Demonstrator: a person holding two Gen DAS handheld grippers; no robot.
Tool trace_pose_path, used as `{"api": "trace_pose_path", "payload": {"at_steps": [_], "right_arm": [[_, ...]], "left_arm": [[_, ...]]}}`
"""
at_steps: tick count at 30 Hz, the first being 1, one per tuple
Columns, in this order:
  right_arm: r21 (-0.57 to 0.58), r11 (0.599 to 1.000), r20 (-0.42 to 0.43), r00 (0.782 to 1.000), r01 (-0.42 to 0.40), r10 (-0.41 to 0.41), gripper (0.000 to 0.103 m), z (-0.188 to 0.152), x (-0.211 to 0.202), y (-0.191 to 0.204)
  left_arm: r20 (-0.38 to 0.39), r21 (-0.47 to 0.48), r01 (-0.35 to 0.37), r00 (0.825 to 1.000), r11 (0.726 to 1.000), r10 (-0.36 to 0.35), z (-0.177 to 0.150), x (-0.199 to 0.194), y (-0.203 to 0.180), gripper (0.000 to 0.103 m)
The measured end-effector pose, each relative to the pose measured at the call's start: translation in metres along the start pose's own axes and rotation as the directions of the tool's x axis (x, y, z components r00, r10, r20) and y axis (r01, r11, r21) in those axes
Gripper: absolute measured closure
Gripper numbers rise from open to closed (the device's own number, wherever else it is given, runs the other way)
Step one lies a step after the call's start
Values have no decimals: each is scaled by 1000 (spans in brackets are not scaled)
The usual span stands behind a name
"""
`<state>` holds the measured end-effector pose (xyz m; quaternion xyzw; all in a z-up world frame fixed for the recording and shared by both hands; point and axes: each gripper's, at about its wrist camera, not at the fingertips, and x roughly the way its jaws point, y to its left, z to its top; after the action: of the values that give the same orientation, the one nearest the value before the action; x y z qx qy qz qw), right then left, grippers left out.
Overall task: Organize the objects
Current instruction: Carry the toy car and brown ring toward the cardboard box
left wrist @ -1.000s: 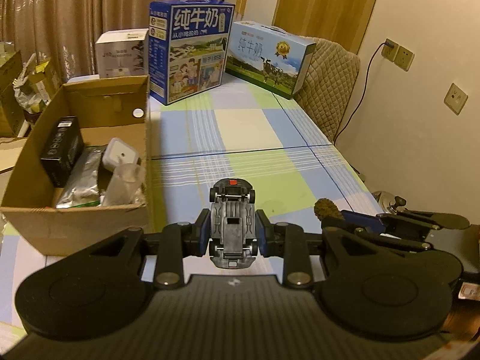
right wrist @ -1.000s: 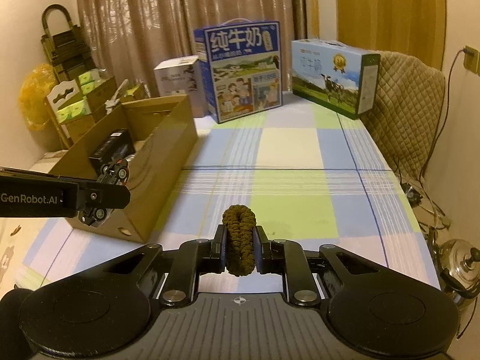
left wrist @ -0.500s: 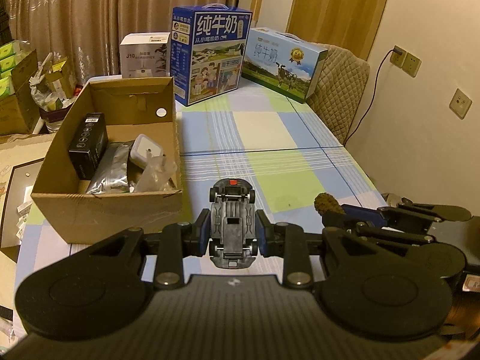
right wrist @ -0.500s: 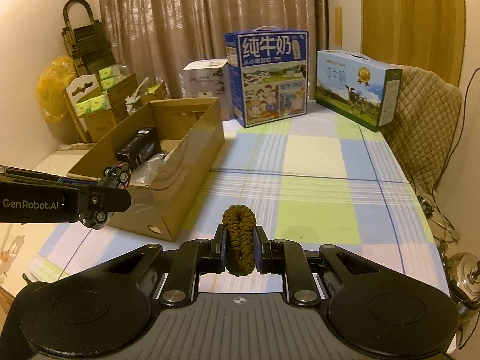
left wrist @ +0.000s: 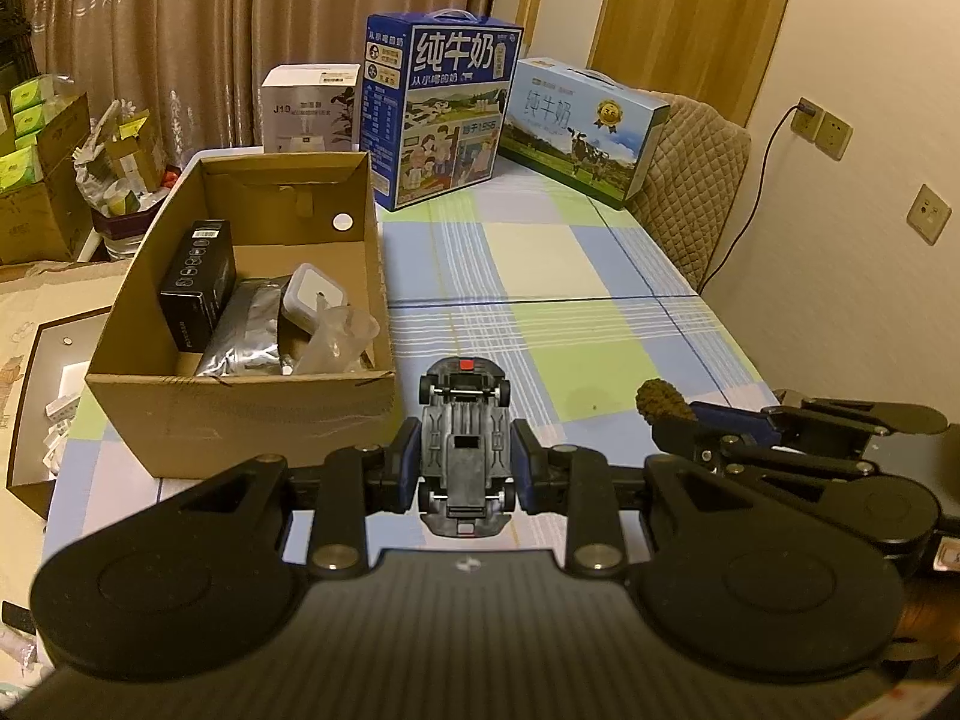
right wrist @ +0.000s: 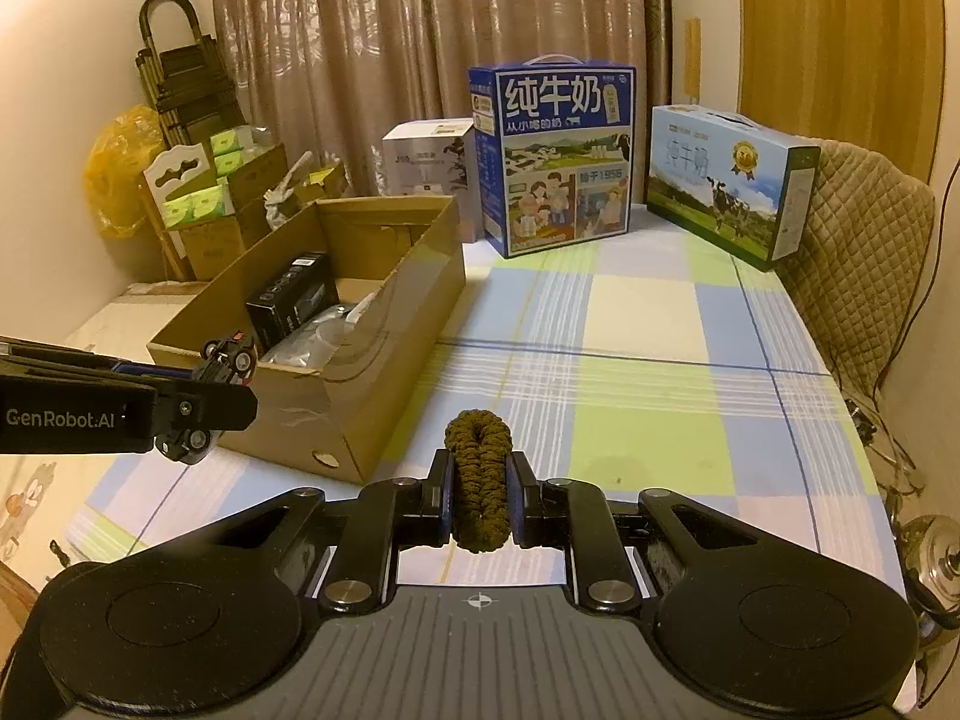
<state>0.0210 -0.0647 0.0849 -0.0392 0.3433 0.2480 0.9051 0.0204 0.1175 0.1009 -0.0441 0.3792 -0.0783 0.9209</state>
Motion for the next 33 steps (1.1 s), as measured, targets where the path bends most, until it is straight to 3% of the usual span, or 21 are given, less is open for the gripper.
{"api": "trace_pose_path", "payload": {"at_steps": [33], "right_arm": [[-108,990,-9,996,-87,86,88,21,17,57]], "left_arm": [[10,-40,-96,995,995,97,-2,-32,58,77]]}}
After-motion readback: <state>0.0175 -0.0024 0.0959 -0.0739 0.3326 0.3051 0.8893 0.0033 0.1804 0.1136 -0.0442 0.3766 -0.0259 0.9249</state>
